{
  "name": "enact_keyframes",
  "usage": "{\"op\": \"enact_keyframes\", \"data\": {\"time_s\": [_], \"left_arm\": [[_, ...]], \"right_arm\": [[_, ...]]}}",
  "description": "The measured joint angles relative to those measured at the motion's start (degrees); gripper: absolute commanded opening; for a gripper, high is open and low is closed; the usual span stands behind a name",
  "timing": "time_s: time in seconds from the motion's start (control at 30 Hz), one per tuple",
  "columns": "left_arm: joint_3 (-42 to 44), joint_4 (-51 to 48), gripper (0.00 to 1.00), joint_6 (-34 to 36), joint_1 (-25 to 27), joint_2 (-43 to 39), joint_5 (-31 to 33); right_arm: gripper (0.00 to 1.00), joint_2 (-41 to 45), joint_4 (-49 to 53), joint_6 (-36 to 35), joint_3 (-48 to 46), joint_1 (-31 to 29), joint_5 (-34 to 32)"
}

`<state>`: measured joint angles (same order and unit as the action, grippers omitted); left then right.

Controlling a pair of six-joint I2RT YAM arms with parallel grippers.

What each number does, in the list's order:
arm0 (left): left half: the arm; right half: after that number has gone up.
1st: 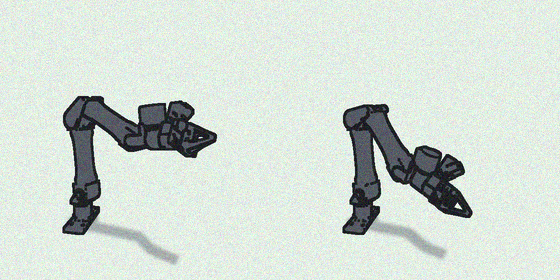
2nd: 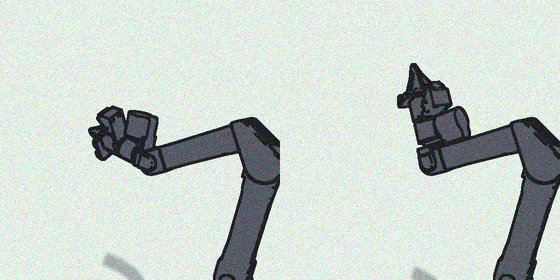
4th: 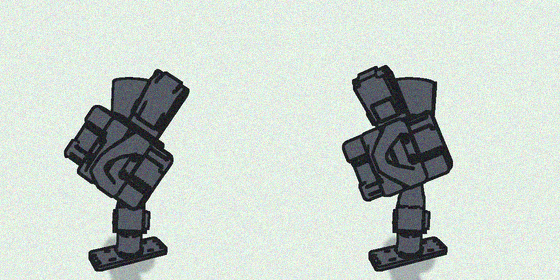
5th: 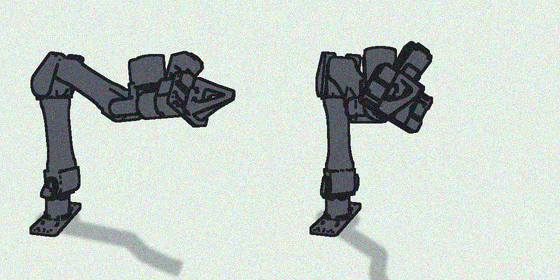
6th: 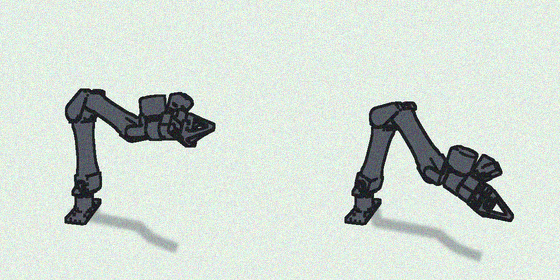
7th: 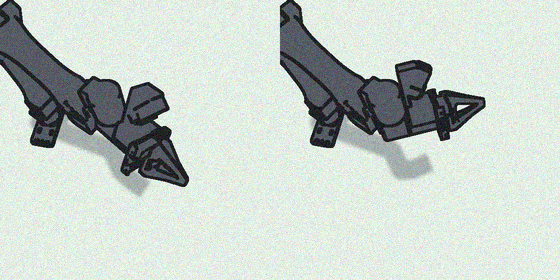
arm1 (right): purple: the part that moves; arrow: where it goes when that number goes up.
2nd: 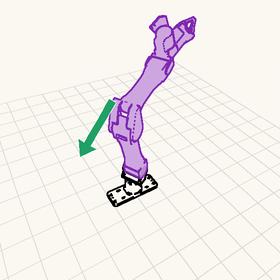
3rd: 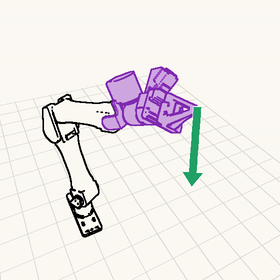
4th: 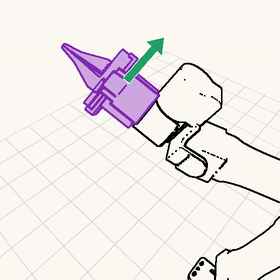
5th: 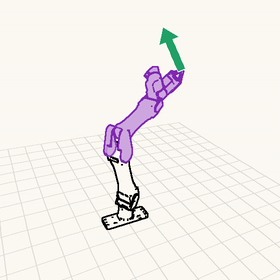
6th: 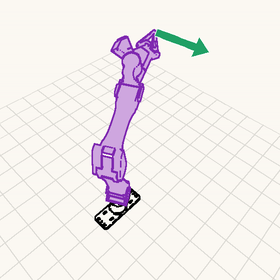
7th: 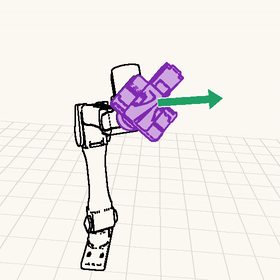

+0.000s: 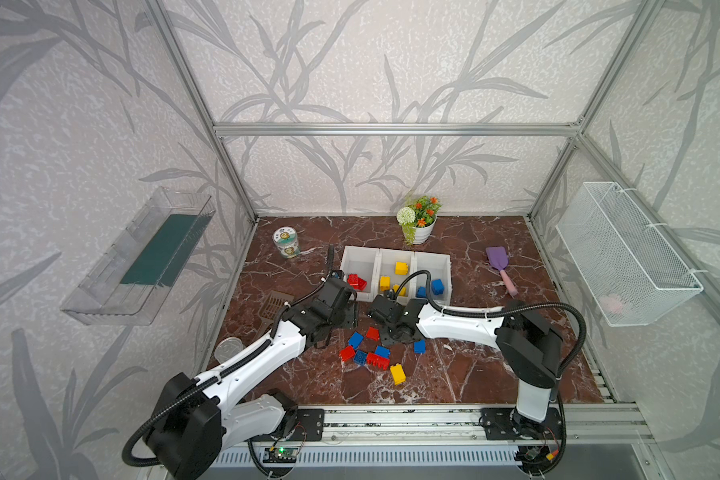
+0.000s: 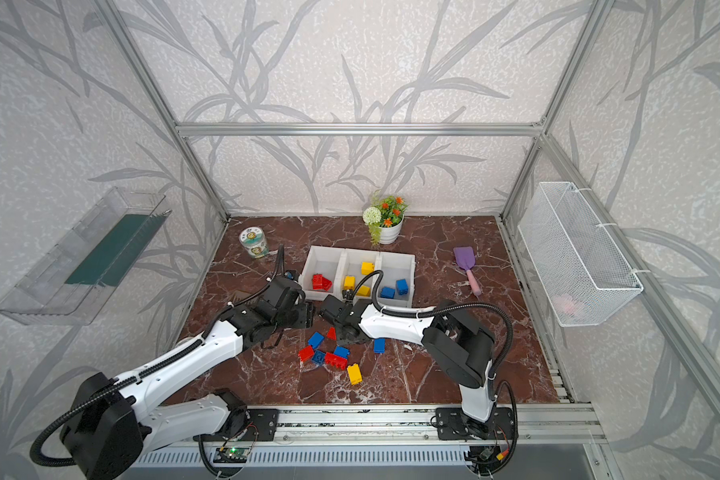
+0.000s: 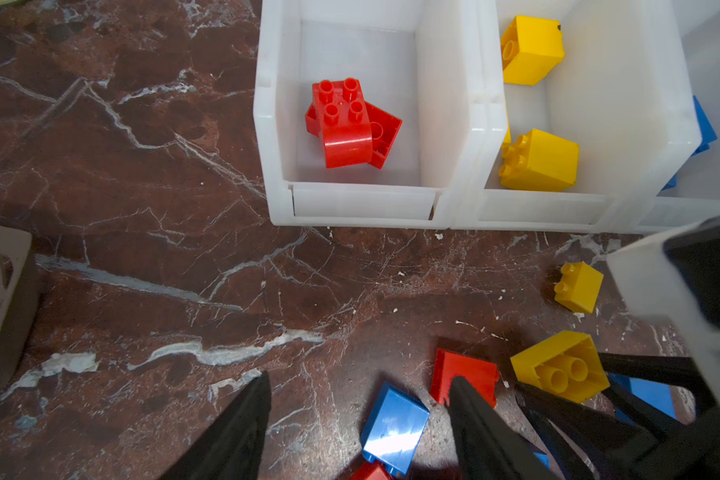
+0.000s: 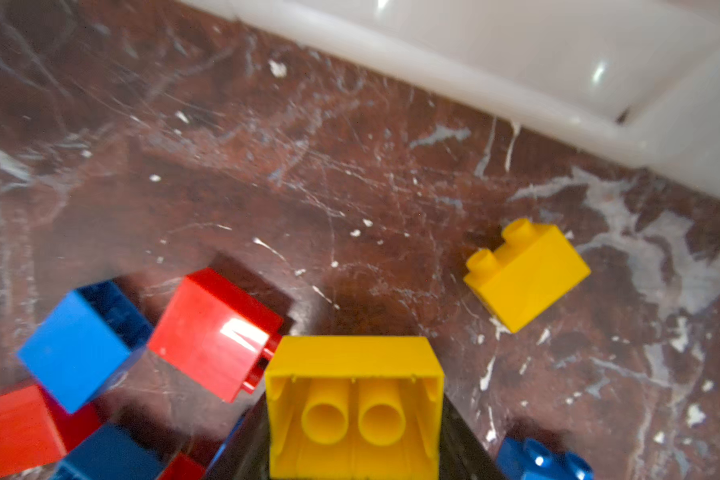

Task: Sort the legos into containers by color
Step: 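Carry the yellow brick with the right gripper into the middle compartment and release, then withdraw the right gripper from the bin while the left gripper moves over a red brick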

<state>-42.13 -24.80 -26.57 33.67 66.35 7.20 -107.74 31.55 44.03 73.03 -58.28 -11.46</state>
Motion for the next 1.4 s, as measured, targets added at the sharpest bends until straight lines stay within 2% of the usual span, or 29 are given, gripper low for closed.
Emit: {"op": "enact_keyframes", "data": {"time_s": [0.43, 0.5, 0.6, 0.67, 0.97, 1.1, 1.4], "left_arm": [[0.0, -0.04, 0.7, -0.11, 0.0, -1.09, -0.22], [0.0, -0.22, 0.7, -0.17, 0.0, -1.18, -0.22], [0.13, -0.44, 0.7, -0.31, 0.0, -1.73, -0.2], [0.39, -0.55, 0.7, -0.48, 0.0, -2.25, -0.2], [0.42, -0.61, 0.7, -0.68, 0.0, -2.43, -0.24], [0.42, -0.68, 0.7, -0.68, 0.0, -2.67, -0.94], [3.34, 0.13, 0.7, -1.6, 0.0, -4.24, -3.37]], "right_arm": [[0.42, -2.49, 2.62, -14.4, 18.8, 13.68, 0.5], [0.46, -4.92, 2.69, -15.72, 21.2, 14.8, 0.79], [0.63, -7.82, 3.3, -16.94, 22.49, 15.61, 1.4], [0.69, -9.09, 3.89, -17.64, 22.82, 15.89, 1.77], [0.73, -7.67, 5.2, -19.08, 23.56, 16.02, 2.16], [0.73, 0.48, 4.74, -19.08, 17.38, 15.98, 1.7], [0.74, 39.39, 1.97, -16.68, -12.39, 16.02, -3.15]]}}
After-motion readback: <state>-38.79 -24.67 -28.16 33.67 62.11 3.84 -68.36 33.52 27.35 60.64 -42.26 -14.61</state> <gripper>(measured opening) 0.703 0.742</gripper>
